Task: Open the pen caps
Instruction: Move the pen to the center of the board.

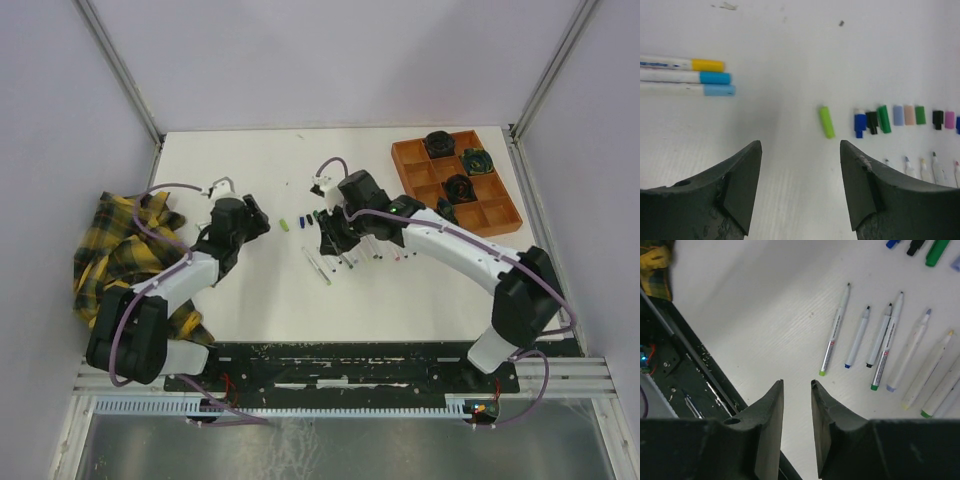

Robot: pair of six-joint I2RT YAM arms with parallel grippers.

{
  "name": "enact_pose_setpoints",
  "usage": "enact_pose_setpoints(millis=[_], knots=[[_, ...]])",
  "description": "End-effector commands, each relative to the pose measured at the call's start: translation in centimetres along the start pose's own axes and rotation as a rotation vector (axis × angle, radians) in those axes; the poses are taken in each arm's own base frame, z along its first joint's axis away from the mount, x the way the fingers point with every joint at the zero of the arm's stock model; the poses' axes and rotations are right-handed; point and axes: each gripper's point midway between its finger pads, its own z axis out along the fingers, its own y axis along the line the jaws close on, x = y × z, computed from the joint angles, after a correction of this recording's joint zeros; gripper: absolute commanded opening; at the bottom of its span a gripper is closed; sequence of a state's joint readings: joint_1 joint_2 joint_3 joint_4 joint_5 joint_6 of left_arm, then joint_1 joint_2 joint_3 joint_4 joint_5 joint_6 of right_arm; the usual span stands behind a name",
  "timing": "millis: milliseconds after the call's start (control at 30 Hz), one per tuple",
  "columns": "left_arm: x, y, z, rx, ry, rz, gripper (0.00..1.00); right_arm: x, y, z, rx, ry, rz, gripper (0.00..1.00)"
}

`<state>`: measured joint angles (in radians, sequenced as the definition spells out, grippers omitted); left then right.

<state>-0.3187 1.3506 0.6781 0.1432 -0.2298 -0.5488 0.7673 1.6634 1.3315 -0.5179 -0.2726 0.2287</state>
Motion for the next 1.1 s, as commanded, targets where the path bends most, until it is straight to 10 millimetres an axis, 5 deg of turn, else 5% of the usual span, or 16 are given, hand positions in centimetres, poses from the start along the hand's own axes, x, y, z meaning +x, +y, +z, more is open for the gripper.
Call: enact_pose_setpoints(millis=[0, 200, 367, 500, 667, 767, 1067], knots=[[-3.7, 3.1, 0.6, 0.012, -0.128, -0.192, 0.69, -2.2, 1.9, -4.1, -0.176, -0.078, -0.159, 0.35], [-5.3, 6.1, 2.3, 0.001, -0.092, -0.418, 0.62, -1.0, 2.2, -6.3, -0.393, -0.031, -0.208, 0.33], [-11.2, 5.2, 3.4, -0.01, -0.111, -0.054, 0.63, -0.4, 2.8, -7.3, -0.463, -0.028, -0.266, 0.33], [-13.5, 8.1, 4.7, -0.181, -0.043, 0.234, 0.66, -0.5, 2.9, -7.6, -0.463, -0.038, -0.289, 0.33], [-11.4, 12.5, 6.5, -0.293, 0.109, 0.615, 0.74, -0.5, 2.8, -7.6, -0.46, -0.04, -0.289, 0.33], [-9.8, 15.1, 7.1, -0.307, 0.239, 0.644, 0.75, -0.4, 2.7, -7.5, -0.457, -0.037, -0.286, 0.33], [-9.3, 16.1, 10.1, -0.111, 0.357, 0.413, 0.37, -0.4, 2.6, -7.6, -0.464, -0.038, -0.28, 0.33]])
